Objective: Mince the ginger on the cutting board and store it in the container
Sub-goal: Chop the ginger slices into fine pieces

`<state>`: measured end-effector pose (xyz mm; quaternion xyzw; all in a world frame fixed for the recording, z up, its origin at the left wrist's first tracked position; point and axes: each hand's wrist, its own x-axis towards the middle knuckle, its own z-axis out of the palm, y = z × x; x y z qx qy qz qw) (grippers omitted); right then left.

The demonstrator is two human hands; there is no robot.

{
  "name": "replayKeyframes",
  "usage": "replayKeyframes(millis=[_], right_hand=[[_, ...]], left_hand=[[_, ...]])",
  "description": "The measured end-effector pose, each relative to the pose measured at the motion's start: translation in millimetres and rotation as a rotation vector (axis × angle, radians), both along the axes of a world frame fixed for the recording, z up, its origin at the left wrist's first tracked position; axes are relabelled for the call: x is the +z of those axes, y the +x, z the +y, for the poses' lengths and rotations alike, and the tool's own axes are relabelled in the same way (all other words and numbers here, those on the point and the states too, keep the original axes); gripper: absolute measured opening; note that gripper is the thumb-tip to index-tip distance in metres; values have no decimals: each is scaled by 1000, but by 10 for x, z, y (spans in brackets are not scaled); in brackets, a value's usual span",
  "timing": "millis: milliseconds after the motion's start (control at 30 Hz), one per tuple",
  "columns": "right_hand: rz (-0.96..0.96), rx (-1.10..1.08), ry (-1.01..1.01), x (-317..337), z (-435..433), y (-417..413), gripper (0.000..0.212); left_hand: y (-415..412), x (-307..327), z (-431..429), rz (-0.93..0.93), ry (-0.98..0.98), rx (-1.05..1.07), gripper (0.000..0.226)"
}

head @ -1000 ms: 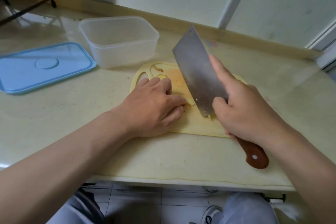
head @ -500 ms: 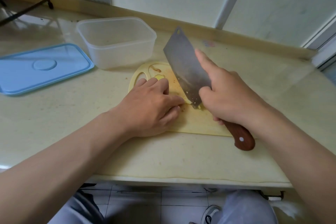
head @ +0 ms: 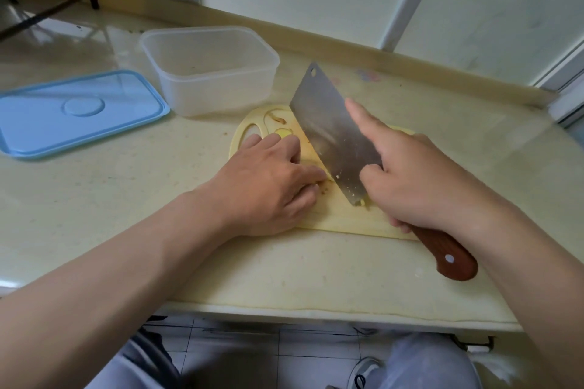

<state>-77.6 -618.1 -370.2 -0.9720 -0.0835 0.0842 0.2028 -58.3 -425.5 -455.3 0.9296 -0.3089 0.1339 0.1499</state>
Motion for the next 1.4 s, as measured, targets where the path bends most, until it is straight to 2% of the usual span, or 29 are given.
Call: replayKeyframes(millis=[133, 233, 367, 467, 600, 1000, 1233, 1400], right_hand=[[9, -5, 1, 6, 133, 236, 96], [-5, -57, 99, -37, 137, 259, 95], [-113, -116, 202, -175, 22, 41, 92], [-175, -64, 145, -193, -59, -83, 92], [-158, -9, 80, -143, -90, -91, 92], [36, 30, -22, 22, 82, 147, 94], [-8, -21, 38, -14, 171, 237, 94], [-84, -87, 164, -114, 89, 48, 93]], left_hand=[[10, -3, 2, 1, -10, -11, 45], [3, 1, 4, 3, -6, -10, 45], [-1, -1, 4, 1, -9, 2, 44], [6, -5, 3, -3, -18, 3, 44], [12, -24, 8, -9, -17, 3, 44], [7, -8, 0, 7, -19, -2, 46], [6, -10, 4, -9, -26, -31, 45], [5, 2, 9, -5, -16, -28, 46]])
